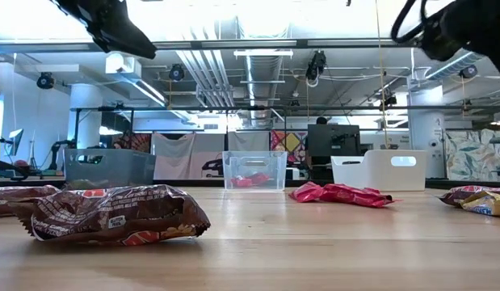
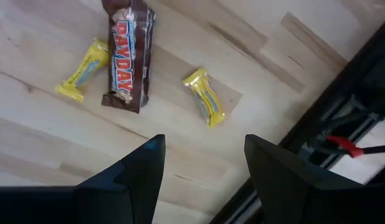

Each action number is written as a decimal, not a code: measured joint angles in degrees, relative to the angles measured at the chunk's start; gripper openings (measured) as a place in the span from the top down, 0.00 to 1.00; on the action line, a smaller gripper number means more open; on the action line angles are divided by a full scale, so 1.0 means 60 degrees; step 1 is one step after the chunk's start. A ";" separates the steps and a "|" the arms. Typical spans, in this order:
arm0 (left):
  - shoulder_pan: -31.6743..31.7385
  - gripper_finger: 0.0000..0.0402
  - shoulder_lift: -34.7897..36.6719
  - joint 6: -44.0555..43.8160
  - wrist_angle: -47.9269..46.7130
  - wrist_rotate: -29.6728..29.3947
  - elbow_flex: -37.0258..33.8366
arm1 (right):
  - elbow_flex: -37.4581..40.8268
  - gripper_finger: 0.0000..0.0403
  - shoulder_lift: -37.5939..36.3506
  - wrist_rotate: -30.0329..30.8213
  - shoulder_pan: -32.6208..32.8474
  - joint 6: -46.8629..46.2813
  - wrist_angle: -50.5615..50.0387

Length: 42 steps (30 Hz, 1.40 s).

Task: Sort candy by brand, put in halloween buckets
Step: Put the brown chocolate bar into the white bin

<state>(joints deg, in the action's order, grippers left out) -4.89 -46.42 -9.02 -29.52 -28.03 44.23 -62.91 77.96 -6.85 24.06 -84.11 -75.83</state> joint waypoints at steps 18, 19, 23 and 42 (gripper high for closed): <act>0.0000 0.68 -0.0440 0.0328 0.0419 -0.0017 -0.0004 | 0.1782 0.42 0.0498 0.0400 -0.0488 -0.0491 0.3536; -0.0001 0.68 -0.0451 0.0348 0.0474 -0.0015 -0.0004 | 0.1699 0.41 0.0668 0.0406 -0.0565 -0.0274 0.3585; 0.0000 0.68 -0.0471 0.0390 0.0595 -0.0017 -0.0004 | 0.1431 0.36 0.1378 0.0424 -0.0889 0.0523 0.3887; 0.0000 0.68 -0.0593 0.0390 0.0600 -0.0015 -0.0004 | 0.1104 0.49 0.2892 0.0306 -0.1578 0.1725 0.4516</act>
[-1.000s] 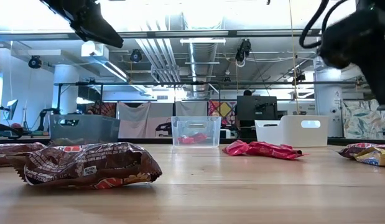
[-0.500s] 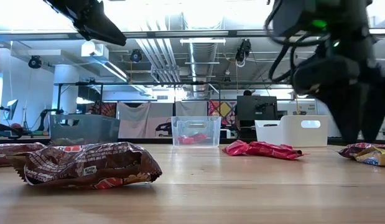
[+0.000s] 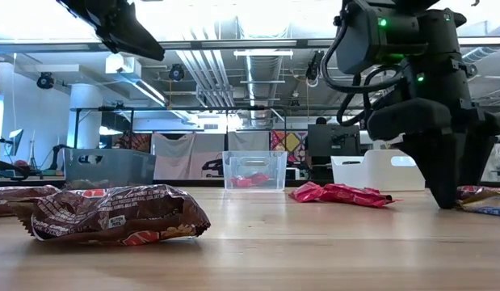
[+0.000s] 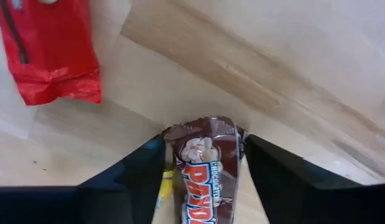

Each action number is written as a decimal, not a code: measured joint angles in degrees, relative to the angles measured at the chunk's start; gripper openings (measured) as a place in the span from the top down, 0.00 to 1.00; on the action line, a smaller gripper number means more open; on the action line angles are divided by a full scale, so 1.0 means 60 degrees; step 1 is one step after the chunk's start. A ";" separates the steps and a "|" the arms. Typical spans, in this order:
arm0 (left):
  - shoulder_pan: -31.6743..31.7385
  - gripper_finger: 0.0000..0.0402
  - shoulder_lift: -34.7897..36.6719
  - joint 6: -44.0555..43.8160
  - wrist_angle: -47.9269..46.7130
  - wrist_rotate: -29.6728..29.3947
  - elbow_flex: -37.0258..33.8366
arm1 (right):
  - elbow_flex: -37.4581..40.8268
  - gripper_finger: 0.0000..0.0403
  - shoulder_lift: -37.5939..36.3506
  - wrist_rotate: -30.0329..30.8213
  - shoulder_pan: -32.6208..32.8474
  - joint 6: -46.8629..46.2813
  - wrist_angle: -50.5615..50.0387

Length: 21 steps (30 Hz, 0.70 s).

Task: Sort candy by brand, put in halloween buckets
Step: Put the brown chocolate bar into the white bin

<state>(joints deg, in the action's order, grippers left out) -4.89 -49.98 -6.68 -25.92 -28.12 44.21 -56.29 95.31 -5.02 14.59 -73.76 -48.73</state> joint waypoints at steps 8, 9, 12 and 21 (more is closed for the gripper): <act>0.0000 0.68 -0.0194 0.0000 0.0026 -0.0003 0.0000 | 0.0018 0.74 -0.0207 0.0200 0.0000 0.0004 -0.0080; 0.0000 0.68 -0.0218 0.0000 0.0033 -0.0001 0.0000 | 0.0018 0.77 -0.0211 0.0228 0.0000 0.0018 -0.0069; 0.0000 0.68 -0.0284 0.0000 0.0039 -0.0002 0.0000 | 0.0018 0.84 -0.0241 0.0279 -0.0004 0.0100 -0.0078; 0.0000 0.68 -0.0505 0.0000 0.0082 0.0000 0.0000 | -0.0318 0.89 -0.1056 0.0417 -0.0193 0.0348 -0.0698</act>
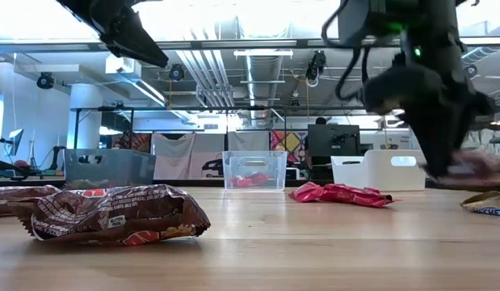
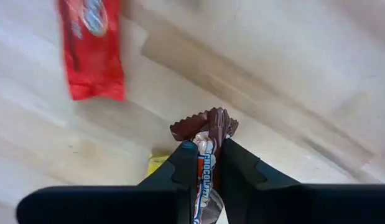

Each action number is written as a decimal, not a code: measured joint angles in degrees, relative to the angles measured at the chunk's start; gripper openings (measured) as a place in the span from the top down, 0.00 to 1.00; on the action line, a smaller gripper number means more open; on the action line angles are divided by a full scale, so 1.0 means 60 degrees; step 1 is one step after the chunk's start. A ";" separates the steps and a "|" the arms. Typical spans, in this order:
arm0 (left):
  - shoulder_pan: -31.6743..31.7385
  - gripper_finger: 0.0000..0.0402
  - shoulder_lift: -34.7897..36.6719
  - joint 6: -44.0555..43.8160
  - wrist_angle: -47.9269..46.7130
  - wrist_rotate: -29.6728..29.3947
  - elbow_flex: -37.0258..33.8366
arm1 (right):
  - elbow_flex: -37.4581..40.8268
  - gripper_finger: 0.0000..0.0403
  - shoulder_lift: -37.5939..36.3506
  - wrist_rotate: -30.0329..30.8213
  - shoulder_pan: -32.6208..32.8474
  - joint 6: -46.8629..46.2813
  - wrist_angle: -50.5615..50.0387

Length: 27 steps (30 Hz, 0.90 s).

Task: Sort candy by brand, put in halloween buckets
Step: Put the brown chocolate bar into the white bin

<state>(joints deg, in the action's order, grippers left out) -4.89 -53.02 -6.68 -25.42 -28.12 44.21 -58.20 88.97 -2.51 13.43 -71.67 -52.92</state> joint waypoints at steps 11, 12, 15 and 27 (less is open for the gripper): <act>0.0000 0.68 -0.0118 0.0106 0.0402 0.0018 0.0000 | -0.2512 0.90 -0.1357 0.4233 -0.2194 0.2088 -0.2634; 0.0000 0.68 -0.0114 0.0106 0.0399 0.0018 0.0000 | -0.2707 0.90 -0.1376 0.4694 -0.2509 0.2445 -0.2658; 0.0000 0.68 -0.0105 0.0059 0.0406 0.0022 0.0000 | -0.3141 0.90 -0.1354 0.5764 -0.3564 0.3379 -0.2610; -0.0004 0.68 -0.0104 -0.0159 0.0363 0.0040 0.0000 | -0.3117 0.87 -0.0256 0.6267 -0.7405 0.5945 -0.2226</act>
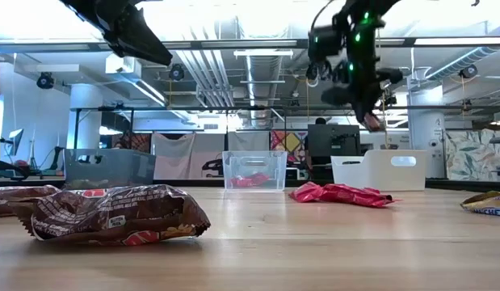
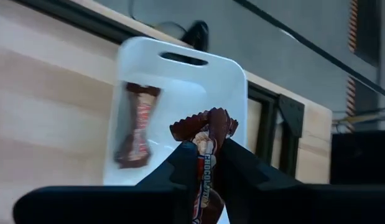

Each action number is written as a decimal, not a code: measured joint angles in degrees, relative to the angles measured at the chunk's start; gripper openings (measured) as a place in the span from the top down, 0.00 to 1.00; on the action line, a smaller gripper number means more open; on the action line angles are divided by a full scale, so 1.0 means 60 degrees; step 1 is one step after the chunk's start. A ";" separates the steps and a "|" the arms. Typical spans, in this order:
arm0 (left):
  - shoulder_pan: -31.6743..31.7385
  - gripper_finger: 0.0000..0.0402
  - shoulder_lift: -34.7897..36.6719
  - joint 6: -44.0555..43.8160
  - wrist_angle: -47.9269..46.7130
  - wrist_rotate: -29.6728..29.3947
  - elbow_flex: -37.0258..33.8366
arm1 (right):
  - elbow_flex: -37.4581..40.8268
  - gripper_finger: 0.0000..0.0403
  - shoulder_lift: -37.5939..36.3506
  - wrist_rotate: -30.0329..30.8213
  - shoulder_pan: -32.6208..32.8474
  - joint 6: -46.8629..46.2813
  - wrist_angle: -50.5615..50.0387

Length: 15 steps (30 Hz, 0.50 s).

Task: Sort candy by brand, put in halloween buckets
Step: Put the brown chocolate bar into the white bin, then put the light red candy into the black bin

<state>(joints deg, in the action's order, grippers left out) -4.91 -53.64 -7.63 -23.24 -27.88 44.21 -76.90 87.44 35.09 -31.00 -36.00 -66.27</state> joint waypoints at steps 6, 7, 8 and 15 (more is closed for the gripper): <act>0.0004 0.68 -0.0135 -0.0077 -0.0004 0.0313 0.0000 | 0.0043 0.77 0.0755 -0.0172 -0.0606 0.0466 0.0251; 0.0000 0.68 -0.0167 -0.0098 -0.0007 0.0413 0.0000 | 0.0043 0.75 0.0854 -0.0175 -0.0655 0.0476 0.0278; 0.0000 0.68 -0.0201 -0.0121 -0.0004 0.0587 0.0000 | 0.0043 0.73 0.0942 -0.0175 -0.0685 0.0496 0.0314; -0.0068 0.68 -0.0390 -0.0497 -0.0042 0.1098 0.0000 | 0.0043 0.59 0.1039 -0.0175 -0.0691 0.0535 0.0381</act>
<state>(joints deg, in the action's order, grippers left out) -5.31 -55.98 -10.61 -23.50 -21.29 44.21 -76.64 93.67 34.04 -35.15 -32.79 -63.99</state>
